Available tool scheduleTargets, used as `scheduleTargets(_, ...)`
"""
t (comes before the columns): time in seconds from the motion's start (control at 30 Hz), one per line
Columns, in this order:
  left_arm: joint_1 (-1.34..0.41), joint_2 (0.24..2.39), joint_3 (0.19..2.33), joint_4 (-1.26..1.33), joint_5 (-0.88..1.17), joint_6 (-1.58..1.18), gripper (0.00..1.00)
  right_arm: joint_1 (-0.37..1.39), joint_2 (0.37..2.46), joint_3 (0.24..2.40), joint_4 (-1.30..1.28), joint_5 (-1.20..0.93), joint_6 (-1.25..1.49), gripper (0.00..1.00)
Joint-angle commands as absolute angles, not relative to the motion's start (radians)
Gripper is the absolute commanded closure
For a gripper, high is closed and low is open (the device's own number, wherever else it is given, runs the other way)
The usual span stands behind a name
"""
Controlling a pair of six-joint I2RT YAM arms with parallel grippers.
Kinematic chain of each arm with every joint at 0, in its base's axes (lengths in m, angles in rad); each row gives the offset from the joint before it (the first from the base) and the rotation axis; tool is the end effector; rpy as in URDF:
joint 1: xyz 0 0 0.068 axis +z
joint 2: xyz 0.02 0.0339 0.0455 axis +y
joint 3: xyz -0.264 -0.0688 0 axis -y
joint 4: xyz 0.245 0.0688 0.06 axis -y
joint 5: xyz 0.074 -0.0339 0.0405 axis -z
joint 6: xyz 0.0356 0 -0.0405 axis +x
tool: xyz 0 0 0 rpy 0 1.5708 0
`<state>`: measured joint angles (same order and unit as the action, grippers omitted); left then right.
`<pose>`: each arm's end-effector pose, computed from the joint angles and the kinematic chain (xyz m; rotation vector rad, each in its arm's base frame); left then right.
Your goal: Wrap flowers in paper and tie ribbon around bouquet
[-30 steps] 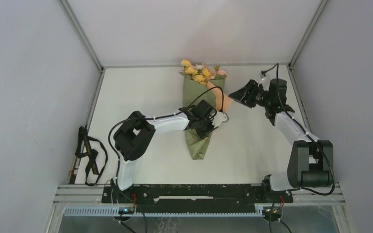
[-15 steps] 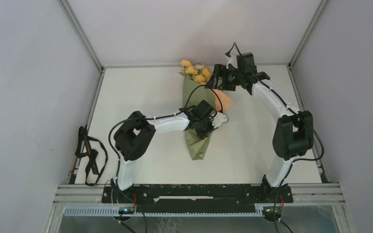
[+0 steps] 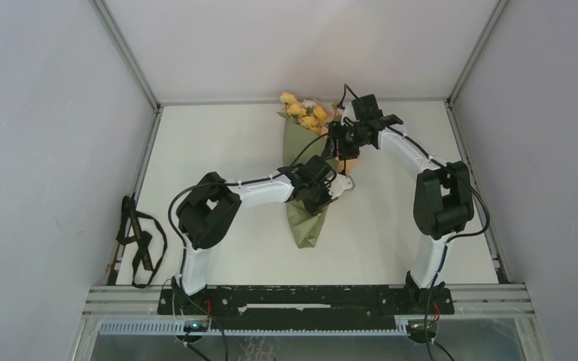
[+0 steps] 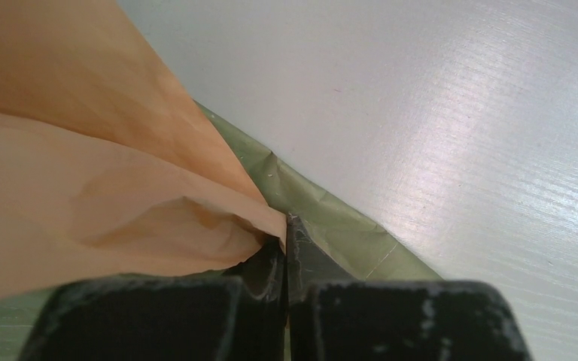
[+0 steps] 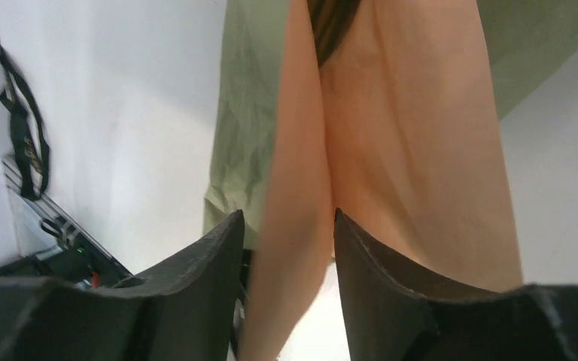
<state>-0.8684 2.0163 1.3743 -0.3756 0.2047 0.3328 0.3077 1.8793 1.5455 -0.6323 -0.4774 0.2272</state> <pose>0.2678 -0.3276 0.1605 1.5464 2.1220 -0.4571 0.3871 0.1402 0.2546 -0.2979 2.5563 0.8138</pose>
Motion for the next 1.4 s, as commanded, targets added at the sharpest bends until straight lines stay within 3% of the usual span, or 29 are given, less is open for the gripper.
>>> scheduleTargets(0.0, -0.872, 2.013, 1.372, -0.371, 0.198, 0.350, 1.00, 0.289, 1.850, 1.526, -0.633, -0.499, 0.210, 0.59)
scheduleTargets(0.1, -0.872, 2.009, 1.382, -0.388, 0.189, 0.354, 1.00, 0.265, 1.842, 1.508, -0.627, -0.500, 0.216, 0.97)
scheduleTargets(0.13, -0.872, 2.007, 1.395, -0.411, 0.196, 0.353, 0.99, 0.253, 1.837, 1.493, -0.602, -0.500, 0.222, 1.00)
scheduleTargets(0.2, -0.875, 2.003, 1.463, -0.523, 0.237, 0.351, 0.88, 0.222, 1.833, 1.456, -0.546, -0.502, 0.237, 1.00)
scheduleTargets(0.37, -0.901, 1.956, 1.604, -0.759, 0.272, 0.339, 0.48, 0.154, 1.879, 1.375, -0.408, -0.548, 0.292, 1.00)
scheduleTargets(0.5, -0.912, 1.946, 1.768, -0.983, 0.346, 0.340, 0.37, 0.128, 1.914, 1.341, -0.344, -0.579, 0.318, 1.00)
scheduleTargets(0.67, -0.888, 1.881, 1.833, -1.130, 0.459, 0.388, 0.43, 0.105, 1.923, 1.297, -0.293, -0.590, 0.335, 1.00)
scheduleTargets(0.8, -0.798, 1.813, 1.666, -0.896, 0.366, 0.279, 0.72, 0.104, 1.926, 1.284, -0.284, -0.595, 0.335, 1.00)
scheduleTargets(0.9, -0.790, 1.839, 1.568, -0.761, 0.192, 0.283, 0.84, 0.104, 1.929, 1.282, -0.283, -0.595, 0.337, 1.00)
scheduleTargets(1.03, -0.861, 1.892, 1.478, -0.717, 0.116, 0.344, 0.84, 0.106, 1.934, 1.282, -0.277, -0.597, 0.343, 1.00)
scheduleTargets(1.37, -1.057, 1.897, 1.322, -0.679, 0.142, 0.382, 0.68, 0.110, 1.943, 1.247, -0.231, -0.580, 0.378, 1.00)
